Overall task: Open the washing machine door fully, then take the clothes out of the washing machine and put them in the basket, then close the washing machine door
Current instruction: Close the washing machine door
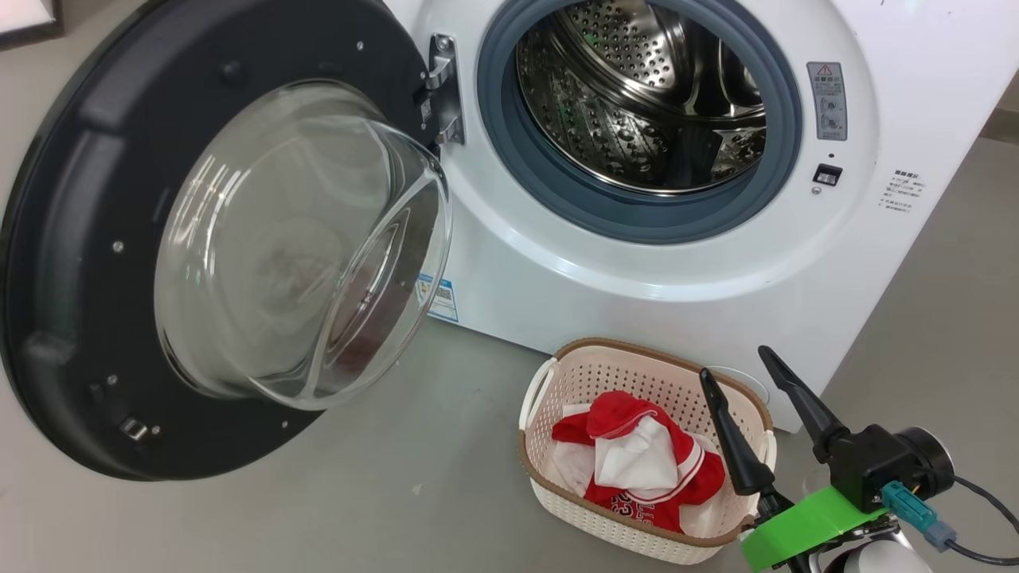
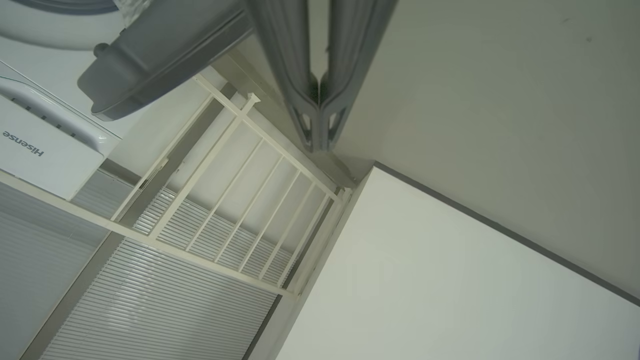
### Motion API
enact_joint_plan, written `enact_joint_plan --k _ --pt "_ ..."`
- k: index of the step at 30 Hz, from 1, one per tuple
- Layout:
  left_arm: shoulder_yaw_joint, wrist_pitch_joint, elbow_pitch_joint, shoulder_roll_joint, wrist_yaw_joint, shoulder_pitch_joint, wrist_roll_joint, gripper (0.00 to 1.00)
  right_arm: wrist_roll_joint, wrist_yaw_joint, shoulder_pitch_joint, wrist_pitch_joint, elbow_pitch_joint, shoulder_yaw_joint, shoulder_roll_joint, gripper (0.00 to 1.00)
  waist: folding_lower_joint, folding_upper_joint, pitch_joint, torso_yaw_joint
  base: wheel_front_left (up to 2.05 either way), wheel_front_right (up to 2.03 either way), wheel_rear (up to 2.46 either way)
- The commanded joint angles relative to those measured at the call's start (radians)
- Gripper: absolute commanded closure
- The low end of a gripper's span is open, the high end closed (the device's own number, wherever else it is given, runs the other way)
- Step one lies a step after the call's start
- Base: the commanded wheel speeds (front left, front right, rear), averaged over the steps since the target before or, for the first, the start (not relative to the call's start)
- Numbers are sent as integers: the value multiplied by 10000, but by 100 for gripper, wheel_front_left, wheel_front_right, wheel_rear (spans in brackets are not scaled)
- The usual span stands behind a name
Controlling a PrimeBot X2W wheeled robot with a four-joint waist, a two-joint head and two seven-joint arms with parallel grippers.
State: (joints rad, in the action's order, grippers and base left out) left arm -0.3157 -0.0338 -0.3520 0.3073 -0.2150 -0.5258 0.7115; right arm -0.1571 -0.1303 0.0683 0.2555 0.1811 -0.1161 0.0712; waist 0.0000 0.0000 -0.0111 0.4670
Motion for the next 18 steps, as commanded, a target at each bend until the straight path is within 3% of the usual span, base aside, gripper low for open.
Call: enact_joint_plan --k 1,3,8,13,18 --pt "-320 235 39 601 127 -453 117 100 63 -4 184 63 -209 -208 22 0 0 0 -30 -7 0 0 0" --pt "-623 1569 -986 737 364 -954 1160 100 66 -4 171 63 -185 -207 12 0 0 0 -46 -1 0 0 0" --pt "-981 3515 -2210 712 746 -1572 2661 100 82 -4 127 62 -118 -209 18 0 0 0 -62 51 0 0 0" --pt "-1148 5001 -2854 634 1204 -1782 3701 100 29 -4 205 53 -38 -359 -1 0 0 0 -93 6 0 0 0" --pt "-1235 5925 -3140 598 1389 -1682 4249 100 24 -4 227 51 -50 -438 -2 0 0 0 -76 -59 0 0 0"
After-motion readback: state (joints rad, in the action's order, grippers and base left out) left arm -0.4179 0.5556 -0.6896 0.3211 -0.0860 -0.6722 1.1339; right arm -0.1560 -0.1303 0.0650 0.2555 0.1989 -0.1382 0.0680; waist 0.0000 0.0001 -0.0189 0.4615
